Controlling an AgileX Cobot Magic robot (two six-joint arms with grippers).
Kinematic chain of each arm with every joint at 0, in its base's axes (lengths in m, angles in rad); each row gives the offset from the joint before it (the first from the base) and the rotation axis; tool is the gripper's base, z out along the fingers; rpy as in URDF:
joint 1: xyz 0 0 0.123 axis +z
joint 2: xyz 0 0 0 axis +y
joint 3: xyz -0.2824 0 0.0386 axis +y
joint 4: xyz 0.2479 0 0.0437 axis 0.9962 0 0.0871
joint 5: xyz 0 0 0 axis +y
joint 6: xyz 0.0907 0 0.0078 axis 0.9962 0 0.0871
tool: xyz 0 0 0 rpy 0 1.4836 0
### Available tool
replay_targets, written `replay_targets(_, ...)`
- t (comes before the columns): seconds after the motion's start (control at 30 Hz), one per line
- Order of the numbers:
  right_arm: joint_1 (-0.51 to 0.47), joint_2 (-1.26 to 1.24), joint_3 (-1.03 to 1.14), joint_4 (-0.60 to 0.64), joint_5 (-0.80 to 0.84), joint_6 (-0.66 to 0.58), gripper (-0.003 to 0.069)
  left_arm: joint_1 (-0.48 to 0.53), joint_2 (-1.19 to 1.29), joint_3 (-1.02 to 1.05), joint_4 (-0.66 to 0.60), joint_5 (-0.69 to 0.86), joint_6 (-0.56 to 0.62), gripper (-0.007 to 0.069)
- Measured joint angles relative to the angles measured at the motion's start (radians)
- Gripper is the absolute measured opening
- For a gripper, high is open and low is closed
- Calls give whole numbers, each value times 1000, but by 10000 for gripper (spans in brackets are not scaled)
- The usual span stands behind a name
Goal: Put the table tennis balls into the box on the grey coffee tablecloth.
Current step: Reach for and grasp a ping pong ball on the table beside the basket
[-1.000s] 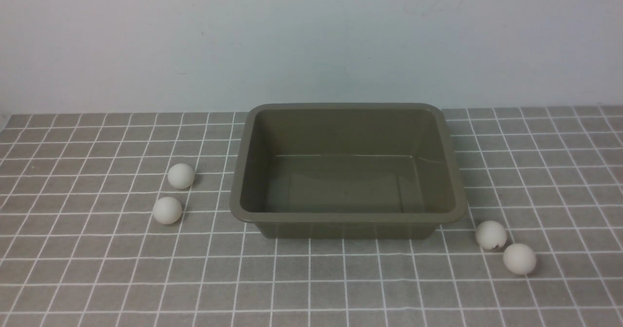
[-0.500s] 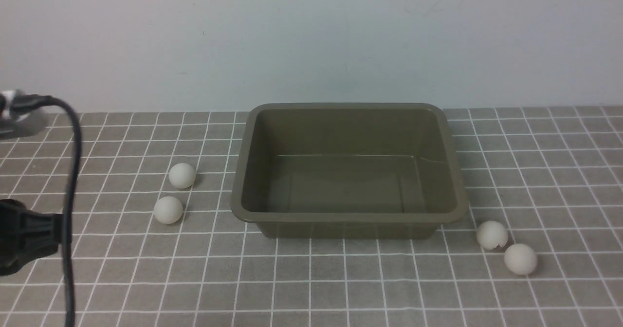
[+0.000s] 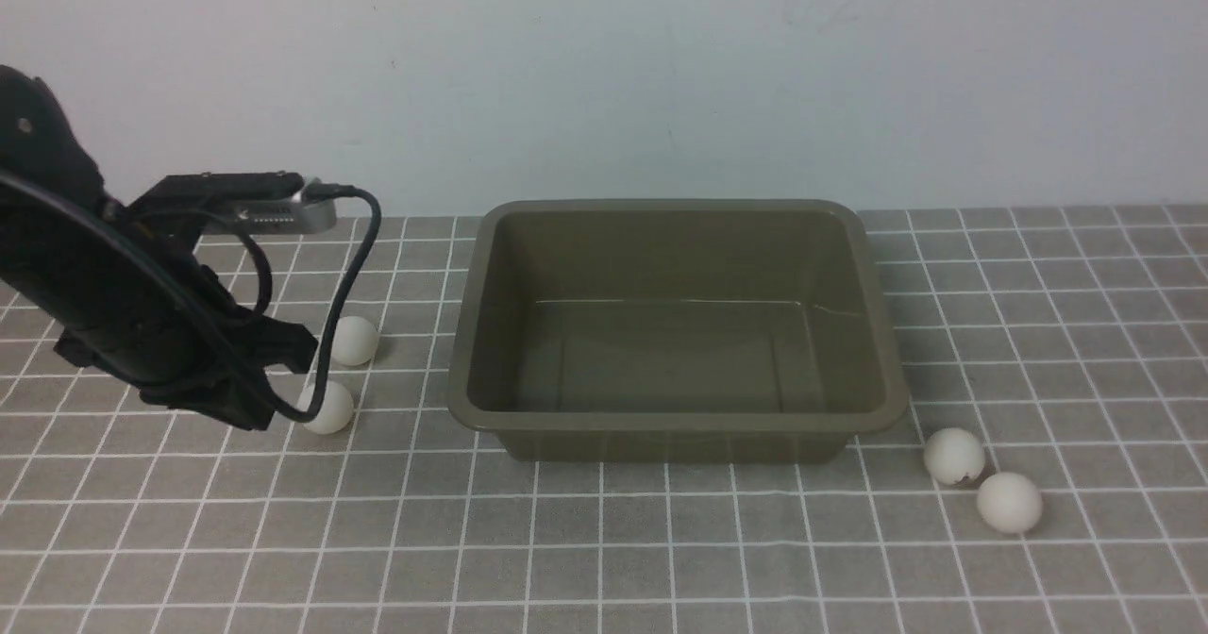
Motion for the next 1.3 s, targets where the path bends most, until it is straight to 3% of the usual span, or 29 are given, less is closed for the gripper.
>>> replay_targets(0.13,0,110,-14,0,22,-2,-3,0,78,-67,0,-13,41,34)
replay_targets(0.3,-63,272,-14,15,-8,-36,113,-1,152,-119,-1,-136,77,195)
replay_targets(0.37,-89,328,-14,39,-30,-56,195,-1,181,-126,-2,-177,77,295)
replay_targets(0.4,-95,383,-14,81,-56,-91,288,-1,213,-127,-3,-208,77,391)
replay_targets(0.43,-95,388,-14,91,-60,-99,298,-1,221,-127,-3,-211,77,412)
replay_targets(0.47,-90,420,-14,124,-85,-124,356,-1,248,-130,-3,-227,78,479)
replay_targets(0.63,-53,514,-15,181,-216,-197,546,-1,313,-159,-4,-241,80,617)
replay_targets(0.8,-38,612,-16,178,-299,-207,622,-1,351,-188,-9,-240,80,637)
replay_targets(1.3,-36,682,-17,173,-372,-219,622,-1,380,-189,-22,-161,63,615)
